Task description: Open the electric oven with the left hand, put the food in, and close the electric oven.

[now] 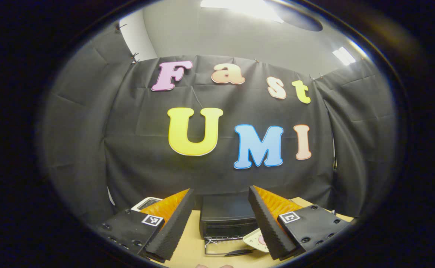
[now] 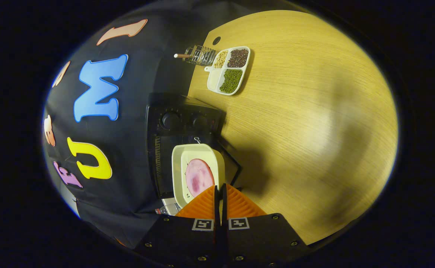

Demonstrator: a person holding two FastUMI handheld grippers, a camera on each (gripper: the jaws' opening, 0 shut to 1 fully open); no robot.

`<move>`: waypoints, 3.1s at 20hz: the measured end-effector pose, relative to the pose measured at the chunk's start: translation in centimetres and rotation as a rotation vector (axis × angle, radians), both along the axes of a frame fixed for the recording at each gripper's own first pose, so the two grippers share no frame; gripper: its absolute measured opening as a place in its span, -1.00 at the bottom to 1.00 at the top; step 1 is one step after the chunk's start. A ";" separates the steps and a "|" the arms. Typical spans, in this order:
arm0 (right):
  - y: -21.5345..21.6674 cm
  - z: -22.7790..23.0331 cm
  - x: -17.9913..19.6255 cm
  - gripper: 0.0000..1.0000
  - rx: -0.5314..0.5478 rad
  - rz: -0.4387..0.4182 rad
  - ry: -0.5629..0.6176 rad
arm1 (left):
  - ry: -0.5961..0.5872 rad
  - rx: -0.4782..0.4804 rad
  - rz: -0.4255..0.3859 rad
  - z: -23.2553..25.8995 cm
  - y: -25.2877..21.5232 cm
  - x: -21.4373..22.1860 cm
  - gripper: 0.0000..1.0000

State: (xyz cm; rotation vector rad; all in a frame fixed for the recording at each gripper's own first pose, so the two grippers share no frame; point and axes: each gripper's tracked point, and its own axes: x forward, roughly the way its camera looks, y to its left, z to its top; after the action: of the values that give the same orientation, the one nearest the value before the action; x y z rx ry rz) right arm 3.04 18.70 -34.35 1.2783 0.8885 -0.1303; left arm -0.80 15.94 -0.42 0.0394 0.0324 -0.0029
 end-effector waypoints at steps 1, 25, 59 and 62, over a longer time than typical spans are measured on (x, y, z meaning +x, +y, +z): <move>0.8 -0.1 0.9 -0.99 0.001 -0.013 0.003 | 0.002 -0.001 0.005 -0.1 0.9 -0.3 1.00; 10.4 -2.9 16.2 -0.96 0.036 -0.385 -0.007 | 0.113 -0.035 0.190 -4.3 15.3 -2.1 0.95; -5.3 24.2 4.6 -0.34 -1.030 0.382 -0.825 | 0.112 -0.041 -0.045 -5.7 -6.5 4.0 1.00; -6.4 26.5 3.7 -0.18 -1.075 0.391 -0.889 | 0.143 -0.053 -0.056 -7.4 -8.6 4.3 0.94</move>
State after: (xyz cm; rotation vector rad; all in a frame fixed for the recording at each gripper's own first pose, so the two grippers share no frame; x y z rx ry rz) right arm 6.77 12.29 -7.86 0.0697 0.1713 0.2417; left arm 3.48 7.30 -7.80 -0.0125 0.1742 -0.0629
